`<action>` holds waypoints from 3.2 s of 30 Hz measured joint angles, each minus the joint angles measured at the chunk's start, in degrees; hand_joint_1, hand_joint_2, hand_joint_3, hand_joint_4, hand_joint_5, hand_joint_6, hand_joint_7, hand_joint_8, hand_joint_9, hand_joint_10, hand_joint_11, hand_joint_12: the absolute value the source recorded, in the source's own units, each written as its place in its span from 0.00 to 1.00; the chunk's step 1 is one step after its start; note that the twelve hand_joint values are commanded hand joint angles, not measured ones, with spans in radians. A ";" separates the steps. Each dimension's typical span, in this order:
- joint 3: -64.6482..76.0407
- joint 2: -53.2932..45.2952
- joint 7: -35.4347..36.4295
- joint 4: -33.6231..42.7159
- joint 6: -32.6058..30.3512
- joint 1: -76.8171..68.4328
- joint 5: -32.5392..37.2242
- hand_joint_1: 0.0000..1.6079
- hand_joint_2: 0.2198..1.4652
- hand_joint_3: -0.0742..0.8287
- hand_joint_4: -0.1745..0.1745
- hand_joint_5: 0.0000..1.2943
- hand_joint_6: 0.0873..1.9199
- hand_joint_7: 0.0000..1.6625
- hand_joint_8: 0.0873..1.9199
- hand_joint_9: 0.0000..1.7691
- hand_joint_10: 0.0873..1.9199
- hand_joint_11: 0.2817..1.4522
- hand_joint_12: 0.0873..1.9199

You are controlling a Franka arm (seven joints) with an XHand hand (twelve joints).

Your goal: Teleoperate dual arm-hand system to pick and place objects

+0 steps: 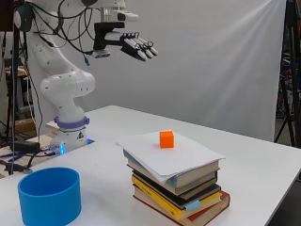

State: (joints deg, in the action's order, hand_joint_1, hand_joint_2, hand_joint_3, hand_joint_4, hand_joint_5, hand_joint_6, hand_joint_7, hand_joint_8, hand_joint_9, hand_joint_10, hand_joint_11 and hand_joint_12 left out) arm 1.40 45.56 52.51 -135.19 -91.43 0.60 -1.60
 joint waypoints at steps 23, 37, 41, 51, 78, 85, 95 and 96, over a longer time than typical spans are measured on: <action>7.81 -25.79 -5.84 -1.18 -37.04 0.93 -2.94 0.20 0.66 0.06 0.67 0.22 0.00 0.20 0.00 0.28 0.00 0.18 0.00; 10.98 -35.09 -2.04 -7.66 -45.77 1.42 0.06 0.60 0.77 0.07 0.90 0.59 0.63 0.54 0.89 0.66 0.88 0.58 0.80; 11.10 -34.34 2.04 -8.41 -47.72 1.38 8.41 0.61 0.77 0.08 1.00 0.66 0.62 0.66 1.00 0.79 1.00 0.70 0.99; 10.13 -23.10 -3.50 -4.76 -38.29 2.98 5.61 0.53 0.85 0.08 1.00 0.50 0.76 0.38 0.91 0.51 0.98 0.34 0.89; 46.74 -13.03 5.95 -6.42 -39.44 9.51 -15.49 0.51 0.86 0.08 1.00 0.48 0.78 0.37 0.44 0.45 0.28 0.39 0.00; 43.65 -8.90 2.91 -13.78 -37.55 12.61 -18.11 0.49 0.88 0.08 1.00 0.45 0.81 0.31 0.61 0.37 0.54 0.40 0.00; 39.42 -13.33 -6.57 -15.59 -36.75 10.71 -17.80 0.49 0.88 0.08 1.00 0.46 0.79 0.43 0.31 0.49 0.16 0.33 0.00; 39.52 -14.71 -6.84 -15.03 -36.70 10.30 -17.49 0.49 0.88 0.08 1.00 0.46 0.79 0.44 0.30 0.50 0.14 0.33 0.00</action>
State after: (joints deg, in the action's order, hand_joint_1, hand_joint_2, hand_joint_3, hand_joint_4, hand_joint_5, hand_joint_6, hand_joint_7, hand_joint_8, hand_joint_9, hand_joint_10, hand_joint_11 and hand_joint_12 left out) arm 40.92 30.86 45.67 -150.22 -128.14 10.90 -19.09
